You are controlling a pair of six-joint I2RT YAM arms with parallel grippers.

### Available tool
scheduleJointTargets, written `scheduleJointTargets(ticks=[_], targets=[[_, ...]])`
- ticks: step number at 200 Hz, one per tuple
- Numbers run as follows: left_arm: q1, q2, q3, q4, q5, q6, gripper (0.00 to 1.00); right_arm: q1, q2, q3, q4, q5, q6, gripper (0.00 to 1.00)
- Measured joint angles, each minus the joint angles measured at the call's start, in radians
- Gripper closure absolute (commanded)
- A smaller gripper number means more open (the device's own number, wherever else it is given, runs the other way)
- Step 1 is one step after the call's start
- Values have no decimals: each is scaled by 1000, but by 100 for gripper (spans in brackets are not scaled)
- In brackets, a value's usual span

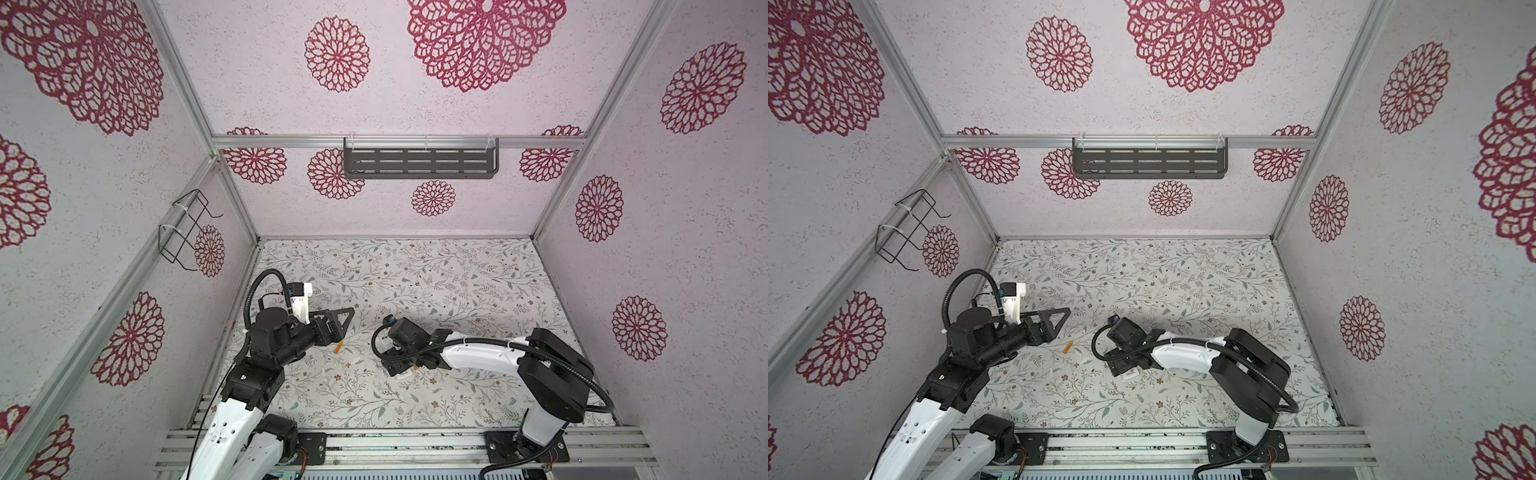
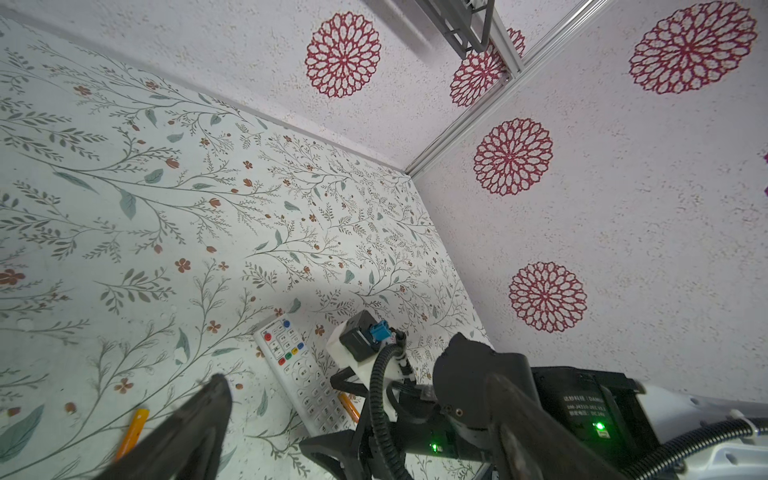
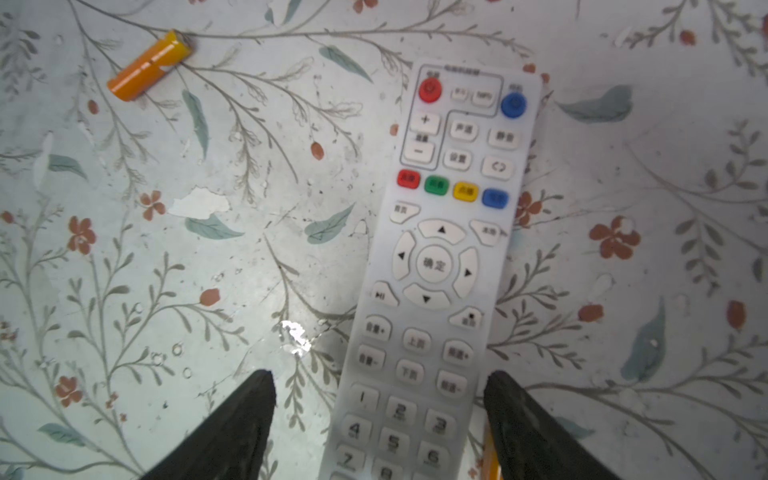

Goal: Load the batteries into the remote control

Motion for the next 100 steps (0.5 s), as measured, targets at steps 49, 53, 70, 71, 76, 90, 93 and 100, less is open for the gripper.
scheduleJointTargets(ticks=[49, 53, 70, 71, 76, 90, 93, 100], targets=[[12, -20, 13, -30, -7, 3, 3, 23, 76, 58, -34, 55, -19, 27], [13, -20, 13, -32, -6, 4, 3, 25, 79, 62, -37, 61, -19, 29], [18, -20, 13, -34, -6, 3, 3, 44, 98, 83, -51, 86, -29, 41], [18, -19, 13, -34, -6, 3, 3, 44, 98, 84, -52, 89, -28, 42], [19, -18, 13, -33, -6, 3, 3, 50, 104, 90, -57, 99, -32, 45], [23, -11, 13, -32, -4, 3, 3, 63, 114, 104, -64, 108, -32, 51], [24, -10, 13, -32, -3, 3, 3, 66, 116, 107, -67, 111, -26, 52], [27, -5, 13, -30, -2, 2, 3, 73, 119, 114, -73, 121, -25, 55]])
